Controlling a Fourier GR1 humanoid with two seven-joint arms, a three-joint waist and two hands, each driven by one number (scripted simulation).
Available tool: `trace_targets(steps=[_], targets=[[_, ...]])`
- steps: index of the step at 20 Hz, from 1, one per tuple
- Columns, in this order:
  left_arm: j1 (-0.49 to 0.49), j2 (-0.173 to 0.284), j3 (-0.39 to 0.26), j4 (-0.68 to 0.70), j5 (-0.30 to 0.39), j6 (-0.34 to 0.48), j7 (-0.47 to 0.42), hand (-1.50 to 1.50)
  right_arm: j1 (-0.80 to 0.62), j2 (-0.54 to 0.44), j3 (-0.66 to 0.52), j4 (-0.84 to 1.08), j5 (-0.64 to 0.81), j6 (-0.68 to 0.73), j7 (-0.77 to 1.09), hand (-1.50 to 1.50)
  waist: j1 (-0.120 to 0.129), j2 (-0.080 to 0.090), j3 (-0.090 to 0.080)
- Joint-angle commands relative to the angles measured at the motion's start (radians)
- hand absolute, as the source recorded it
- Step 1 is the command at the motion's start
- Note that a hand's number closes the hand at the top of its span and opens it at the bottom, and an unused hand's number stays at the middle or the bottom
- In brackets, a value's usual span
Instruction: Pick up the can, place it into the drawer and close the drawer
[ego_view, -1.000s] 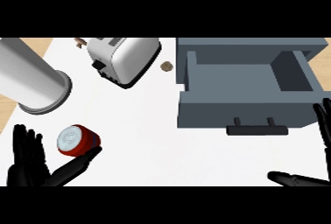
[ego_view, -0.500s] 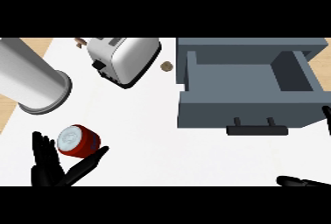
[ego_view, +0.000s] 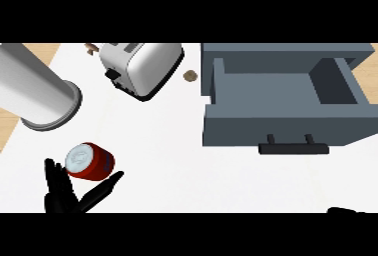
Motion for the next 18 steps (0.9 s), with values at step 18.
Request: trace_targets(steps=[18], targets=[[-0.273, 0.052, 0.198, 0.482, 0.137, -0.152, -0.236, -1.50, -0.007, 0.023, -0.036, -0.049, 0.013, 0.045, 0.047, -1.50, -0.001, 0.000, 0.000]])
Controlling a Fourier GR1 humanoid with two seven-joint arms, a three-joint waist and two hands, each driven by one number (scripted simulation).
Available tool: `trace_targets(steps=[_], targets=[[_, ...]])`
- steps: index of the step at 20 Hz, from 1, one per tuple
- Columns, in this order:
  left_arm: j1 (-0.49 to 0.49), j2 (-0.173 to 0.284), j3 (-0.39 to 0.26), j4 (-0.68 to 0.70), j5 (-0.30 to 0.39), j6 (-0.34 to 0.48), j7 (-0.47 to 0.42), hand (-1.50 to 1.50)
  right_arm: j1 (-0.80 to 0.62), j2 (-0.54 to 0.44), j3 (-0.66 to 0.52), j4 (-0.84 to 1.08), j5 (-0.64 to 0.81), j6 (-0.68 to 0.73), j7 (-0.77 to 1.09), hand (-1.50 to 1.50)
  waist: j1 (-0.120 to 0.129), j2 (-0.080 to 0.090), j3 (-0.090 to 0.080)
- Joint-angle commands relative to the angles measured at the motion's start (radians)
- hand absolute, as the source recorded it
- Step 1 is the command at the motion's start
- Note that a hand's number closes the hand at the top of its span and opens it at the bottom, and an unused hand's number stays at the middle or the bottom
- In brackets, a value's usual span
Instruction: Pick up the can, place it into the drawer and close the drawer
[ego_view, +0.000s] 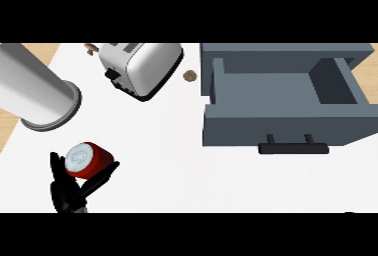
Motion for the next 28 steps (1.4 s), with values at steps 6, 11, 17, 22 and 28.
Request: trace_targets(steps=[6, 11, 17, 22, 28], targets=[[-0.123, 0.074, 0.009, 0.167, 0.003, -0.121, -0.010, -1.50, -0.012, 0.004, -0.011, 0.021, 0.017, 0.008, -0.008, -1.50, -0.002, 0.000, 0.000], [-0.176, 0.079, 0.051, 0.319, 0.042, -0.254, -0.138, 1.50, -0.023, 0.039, 0.033, 0.005, 0.059, -0.014, -0.015, -1.50, -0.002, 0.001, 0.000], [-0.241, 0.063, 0.020, 0.261, 0.039, -0.228, -0.091, 1.50, 0.033, 0.049, 0.015, -0.048, 0.051, 0.002, -0.013, -1.50, -0.002, -0.001, 0.000], [-0.266, 0.067, 0.018, 0.304, 0.034, -0.262, -0.145, 1.50, -0.017, 0.016, -0.022, -0.018, 0.044, 0.006, -0.001, -1.50, -0.001, 0.000, 0.000], [-0.468, 0.045, -0.133, 0.428, -0.078, -0.418, -0.076, 1.50, -0.054, 0.010, 0.008, 0.007, 0.061, 0.002, 0.005, -1.50, -0.029, 0.008, -0.002]])
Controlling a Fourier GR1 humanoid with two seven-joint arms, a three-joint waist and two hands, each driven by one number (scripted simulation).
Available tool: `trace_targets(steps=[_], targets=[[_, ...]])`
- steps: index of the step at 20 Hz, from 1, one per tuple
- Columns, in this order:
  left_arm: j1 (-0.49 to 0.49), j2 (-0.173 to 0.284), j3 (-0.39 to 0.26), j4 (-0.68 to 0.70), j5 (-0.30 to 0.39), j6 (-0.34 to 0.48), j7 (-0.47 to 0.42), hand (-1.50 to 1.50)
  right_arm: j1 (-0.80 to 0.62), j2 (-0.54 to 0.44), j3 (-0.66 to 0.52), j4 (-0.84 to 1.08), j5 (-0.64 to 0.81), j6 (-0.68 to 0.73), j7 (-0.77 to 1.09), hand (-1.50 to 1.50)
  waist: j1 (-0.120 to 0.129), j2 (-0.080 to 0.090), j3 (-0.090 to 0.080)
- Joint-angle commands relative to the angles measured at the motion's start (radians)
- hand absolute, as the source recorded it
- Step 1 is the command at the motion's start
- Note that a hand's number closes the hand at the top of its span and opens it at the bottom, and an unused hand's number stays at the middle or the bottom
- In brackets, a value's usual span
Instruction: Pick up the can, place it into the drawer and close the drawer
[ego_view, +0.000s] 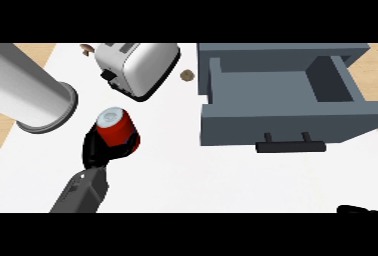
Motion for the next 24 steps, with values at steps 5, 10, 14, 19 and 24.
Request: trace_targets(steps=[5, 10, 14, 19, 24], targets=[[-0.207, -0.028, -0.047, 0.121, -0.042, -0.113, 0.009, 1.50, -0.010, 0.010, 0.009, -0.042, 0.023, -0.026, 0.027, -1.50, 0.002, 0.000, 0.000], [-0.266, -0.066, -0.114, -0.035, -0.070, -0.035, 0.234, 1.50, 0.030, 0.010, -0.026, -0.032, -0.002, -0.002, -0.023, -1.50, 0.013, -0.007, 0.002], [-0.280, -0.037, -0.147, -0.167, -0.100, -0.014, 0.307, 1.50, -0.036, -0.005, -0.018, 0.007, 0.030, -0.026, -0.005, -1.50, 0.021, -0.007, 0.002], [-0.363, -0.103, -0.194, -0.323, -0.105, 0.059, 0.515, 1.50, -0.062, -0.027, -0.030, 0.010, 0.027, -0.034, 0.033, -1.50, 0.026, -0.009, 0.002], [-0.456, -0.104, -0.237, -0.376, -0.083, 0.125, 0.631, 1.50, -0.059, -0.018, -0.017, -0.052, 0.039, -0.056, 0.084, -1.50, 0.016, -0.006, 0.001]])
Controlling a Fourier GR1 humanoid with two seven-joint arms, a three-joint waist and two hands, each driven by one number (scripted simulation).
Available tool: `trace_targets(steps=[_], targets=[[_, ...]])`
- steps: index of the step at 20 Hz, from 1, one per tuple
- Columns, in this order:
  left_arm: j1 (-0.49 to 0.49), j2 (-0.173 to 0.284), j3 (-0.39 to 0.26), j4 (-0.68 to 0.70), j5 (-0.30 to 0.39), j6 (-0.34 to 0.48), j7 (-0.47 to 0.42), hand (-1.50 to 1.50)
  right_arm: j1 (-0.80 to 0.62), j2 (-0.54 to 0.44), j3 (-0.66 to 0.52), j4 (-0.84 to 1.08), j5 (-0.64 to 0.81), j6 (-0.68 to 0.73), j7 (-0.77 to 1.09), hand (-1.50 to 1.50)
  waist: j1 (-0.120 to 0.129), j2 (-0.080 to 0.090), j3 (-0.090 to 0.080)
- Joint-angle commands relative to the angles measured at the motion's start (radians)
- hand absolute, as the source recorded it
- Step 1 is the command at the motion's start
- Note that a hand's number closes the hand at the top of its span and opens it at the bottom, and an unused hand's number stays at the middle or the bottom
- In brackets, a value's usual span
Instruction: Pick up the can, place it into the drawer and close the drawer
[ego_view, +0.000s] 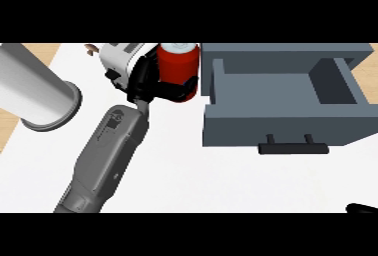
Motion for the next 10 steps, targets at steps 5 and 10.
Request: trace_targets(steps=[5, 10], targets=[[-0.228, -0.010, -0.049, -0.043, -0.014, 0.130, 0.203, 1.50, -0.031, 0.010, 0.051, -0.024, 0.065, -0.031, 0.040, -1.50, -0.009, 0.003, 0.000], [-0.401, -0.011, -0.014, 0.039, -0.041, 0.151, 0.303, 1.50, -0.023, -0.003, 0.021, 0.002, 0.018, 0.000, 0.005, -1.50, -0.016, 0.005, 0.000]])
